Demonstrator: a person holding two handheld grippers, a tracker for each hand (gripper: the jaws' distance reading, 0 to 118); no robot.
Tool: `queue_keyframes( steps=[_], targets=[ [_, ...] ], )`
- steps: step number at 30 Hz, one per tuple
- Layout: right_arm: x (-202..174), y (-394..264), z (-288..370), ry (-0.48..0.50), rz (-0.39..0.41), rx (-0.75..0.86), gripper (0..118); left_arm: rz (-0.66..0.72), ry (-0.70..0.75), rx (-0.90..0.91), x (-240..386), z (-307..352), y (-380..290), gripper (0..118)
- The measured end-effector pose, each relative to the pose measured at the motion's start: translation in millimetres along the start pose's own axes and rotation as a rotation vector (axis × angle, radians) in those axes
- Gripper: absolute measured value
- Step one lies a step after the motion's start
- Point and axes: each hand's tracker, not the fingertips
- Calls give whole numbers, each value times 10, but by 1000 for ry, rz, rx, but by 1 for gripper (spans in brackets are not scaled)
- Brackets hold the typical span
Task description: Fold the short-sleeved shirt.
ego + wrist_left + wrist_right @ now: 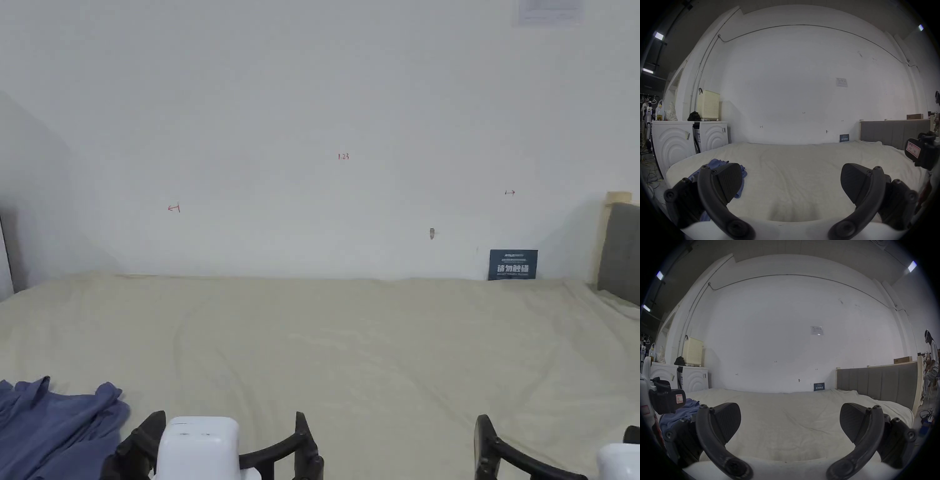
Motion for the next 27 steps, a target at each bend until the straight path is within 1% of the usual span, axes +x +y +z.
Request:
queue_keyframes(
  steps=[2, 7, 8, 9, 10, 11, 12, 13, 14, 15, 16, 17, 19, 22, 27],
  targets=[
    [9, 0, -21, 4, -14, -20, 118, -44, 63, 18, 56, 2, -5, 118],
    [28, -12, -21, -15, -27, -27, 118, -93, 33, 7, 108, -28, -10, 118],
    [32, -11, -19, -15, -24, -24, 116, -97, 23, 2, 107, -31, -14, 117],
    [32, -8, -14, -14, -20, -20, 100, -99, 15, -2, 114, -32, -17, 116],
    [17, 0, -2, -18, -10, -10, 74, -95, 11, -6, 122, -36, -20, 111],
    [-1, 8, 2, -39, 14, -2, 36, -85, -1, -15, 122, -40, -25, 92],
    [-18, 17, -10, -73, 39, -6, 0, -73, -13, -14, 123, -37, -28, 28],
    [-29, 12, -51, -100, 57, -40, 0, -73, -10, -14, 128, -41, -26, 0],
    [7, -13, -62, -117, 30, -27, 0, -74, 4, -26, 141, -109, -16, 0],
    [75, -27, -79, -67, -23, -44, 0, -115, 49, -66, 160, -116, -5, 0],
    [139, -32, -104, -20, -64, -69, 0, -50, 1, -68, 145, -123, 8, 0],
    [165, -41, -127, -30, -74, -91, 0, -35, -35, -72, 140, -132, 25, 0],
    [150, -50, -127, -58, -47, -91, 0, -55, -7, -65, 113, -116, -25, 0],
    [159, -67, -93, -49, -42, -76, 0, -70, -3, -47, 93, -89, -47, 0],
    [95, -18, -85, -41, -21, -50, 0, -37, 0, -47, 56, -118, -10, 0]
  ],
)
